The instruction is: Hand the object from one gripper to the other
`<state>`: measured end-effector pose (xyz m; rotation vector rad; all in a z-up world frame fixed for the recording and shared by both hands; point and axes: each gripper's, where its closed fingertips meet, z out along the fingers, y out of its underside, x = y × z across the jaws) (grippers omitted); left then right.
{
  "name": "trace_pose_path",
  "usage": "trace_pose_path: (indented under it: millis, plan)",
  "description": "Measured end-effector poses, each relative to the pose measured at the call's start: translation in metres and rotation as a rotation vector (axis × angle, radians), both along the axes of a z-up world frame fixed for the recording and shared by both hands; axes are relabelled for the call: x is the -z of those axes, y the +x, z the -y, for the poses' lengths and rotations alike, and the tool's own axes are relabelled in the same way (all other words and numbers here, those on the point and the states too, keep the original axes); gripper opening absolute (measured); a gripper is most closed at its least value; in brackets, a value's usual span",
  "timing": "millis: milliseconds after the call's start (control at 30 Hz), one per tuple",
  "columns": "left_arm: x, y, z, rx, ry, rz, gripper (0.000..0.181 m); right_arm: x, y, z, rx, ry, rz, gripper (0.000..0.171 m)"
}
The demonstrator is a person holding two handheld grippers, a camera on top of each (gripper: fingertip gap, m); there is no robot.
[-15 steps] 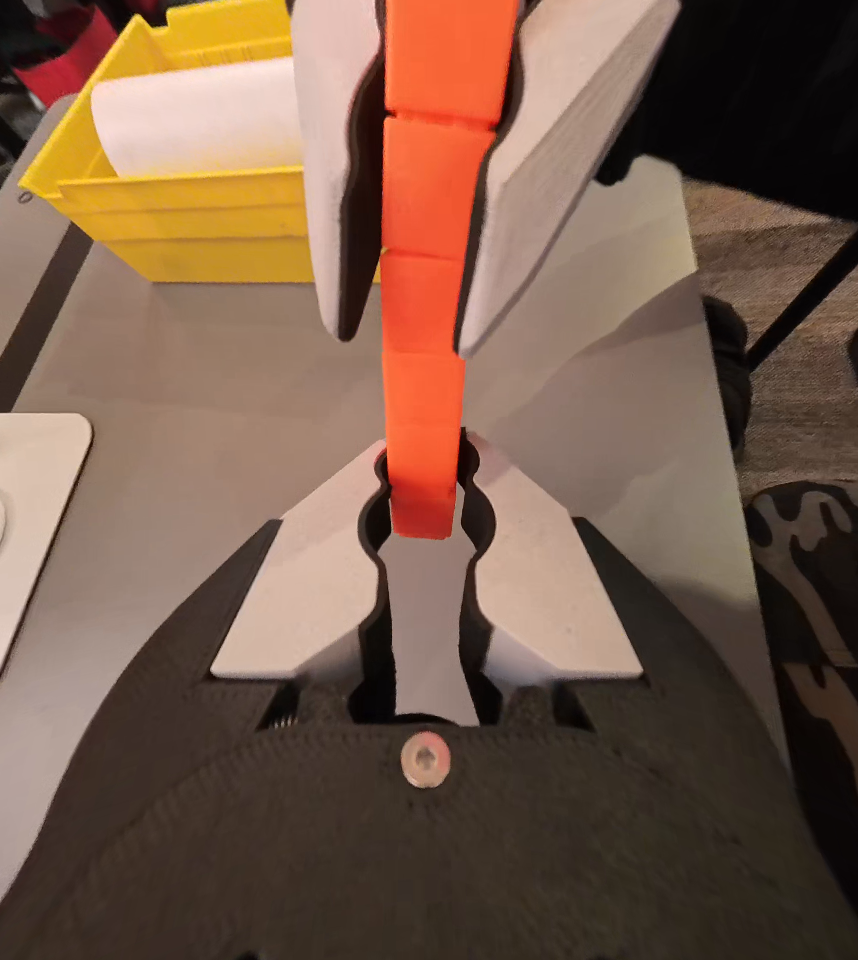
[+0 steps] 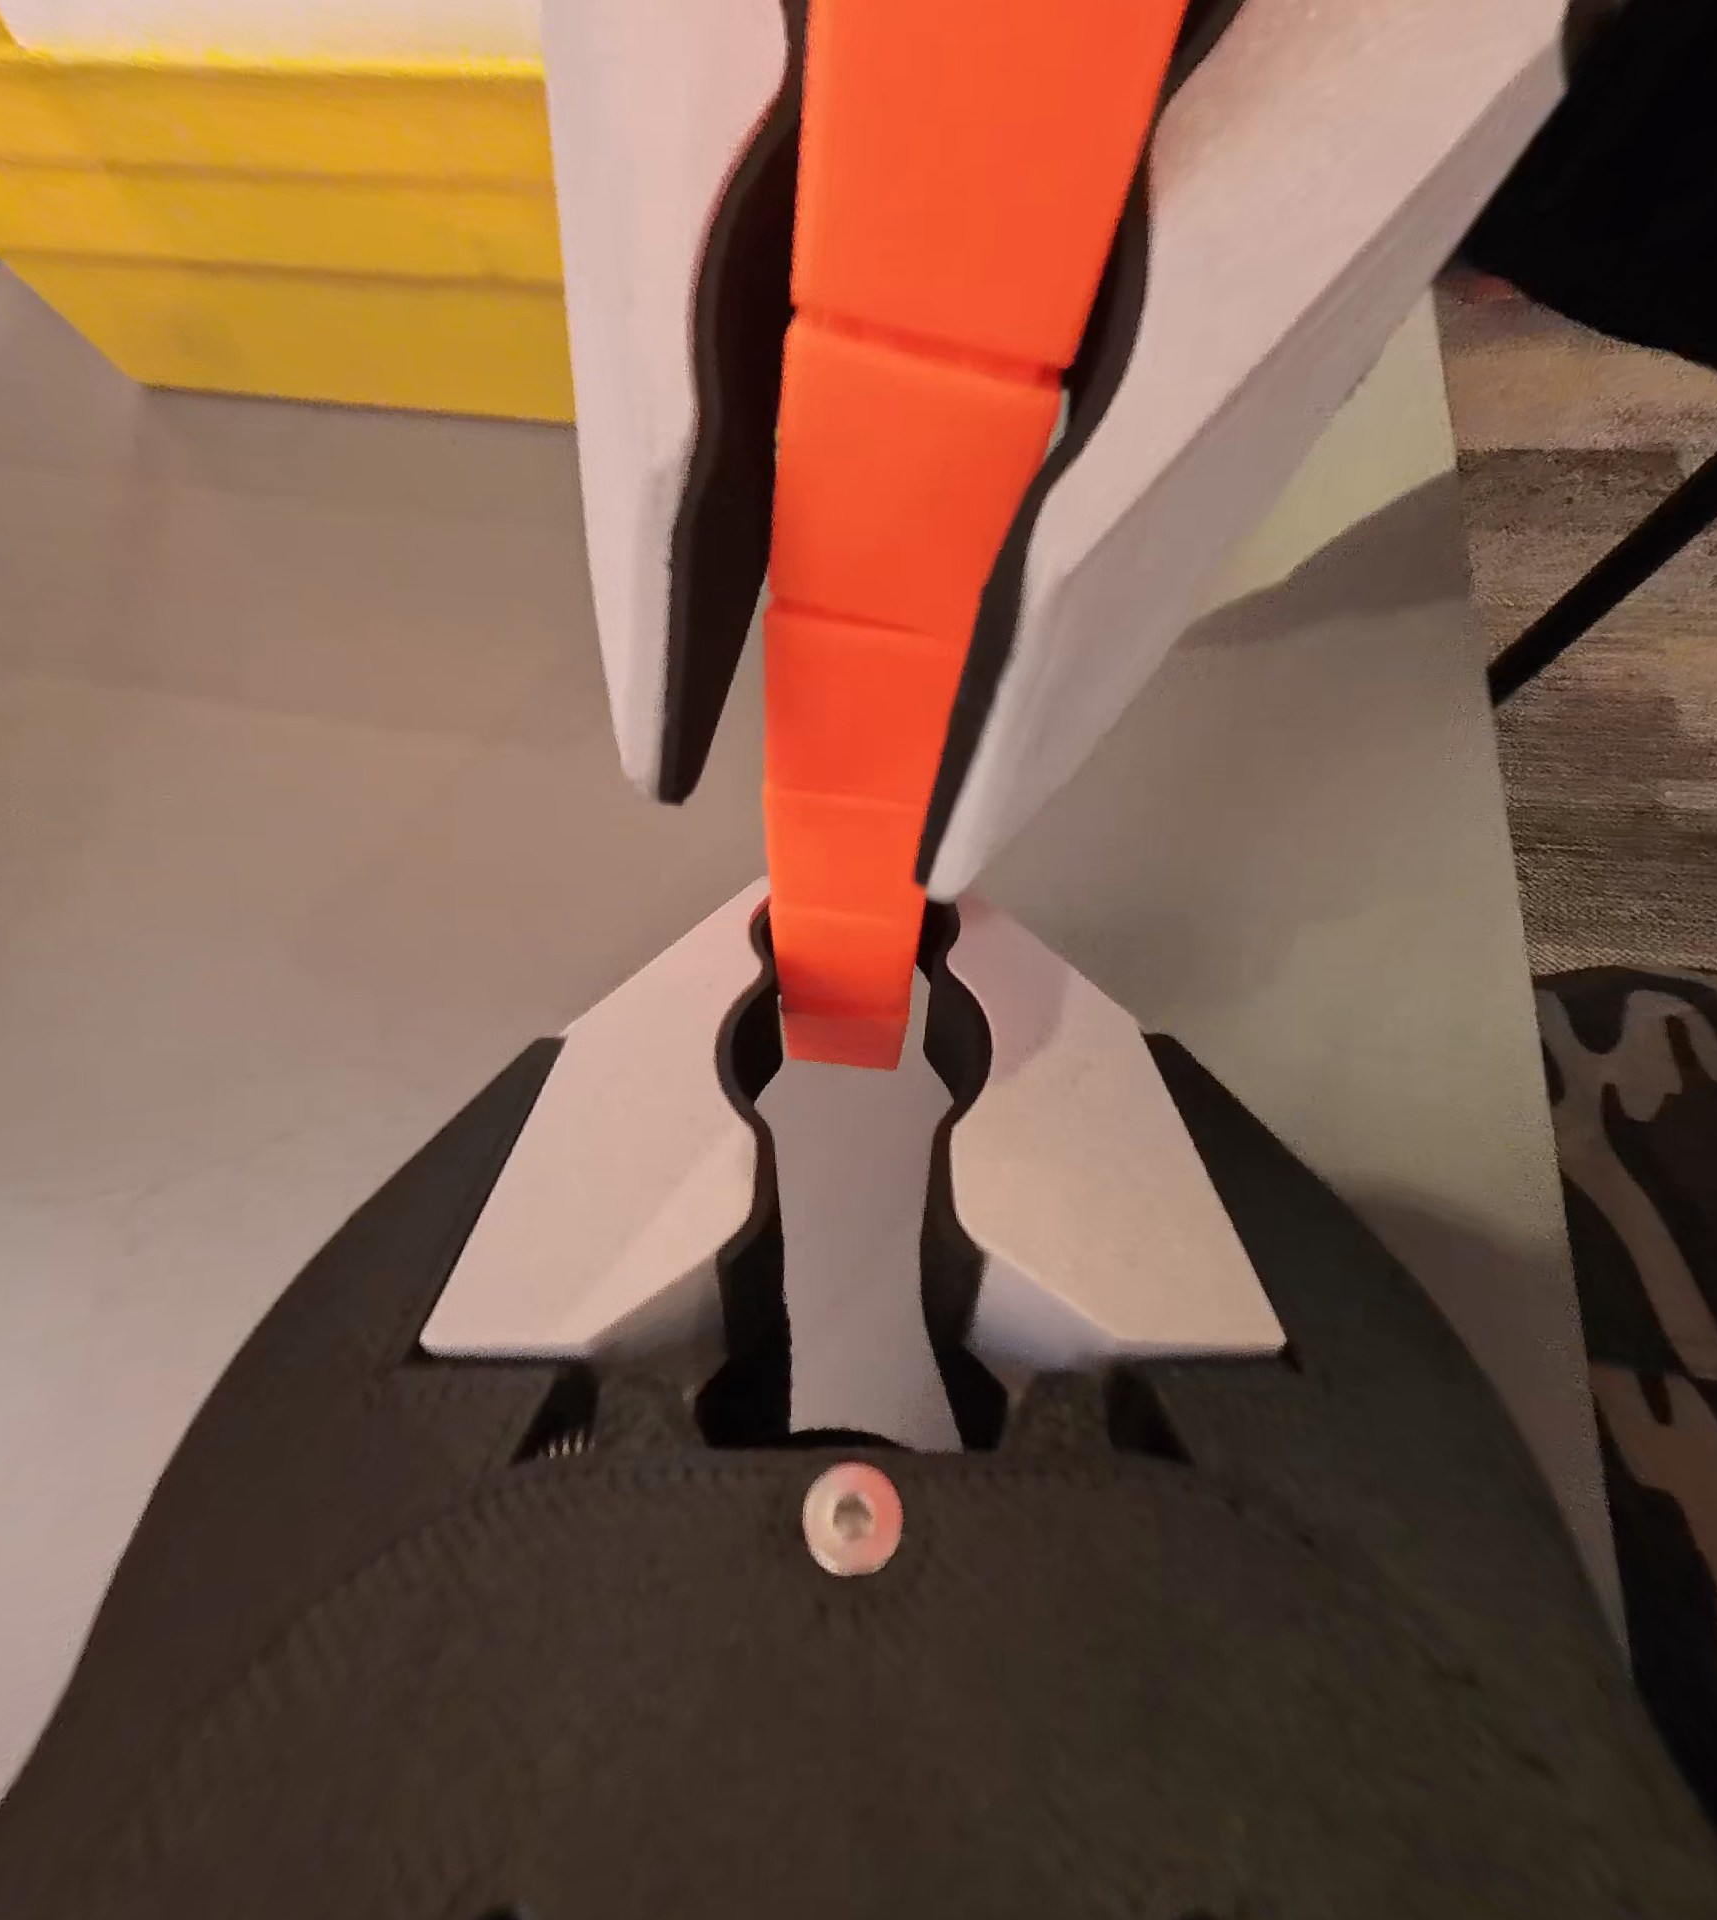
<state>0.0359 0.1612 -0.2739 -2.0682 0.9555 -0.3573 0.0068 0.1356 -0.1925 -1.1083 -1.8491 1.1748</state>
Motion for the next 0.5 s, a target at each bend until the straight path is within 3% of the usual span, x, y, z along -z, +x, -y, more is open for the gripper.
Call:
trace_pose_path:
  millis: [333, 500]
  plan:
    - [0.057, 0.006, 0.001, 0.0, -0.193, 0.005, 0.02, 0.057, -0.005, -0.004, 0.001, 0.008, 0.146, 0.019]
    - [0.064, 0.01, 0.005, 0.025, -0.236, 0.028, 0.021, 0.067, -0.004, -0.001, -0.011, 0.025, 0.173, 0.019]
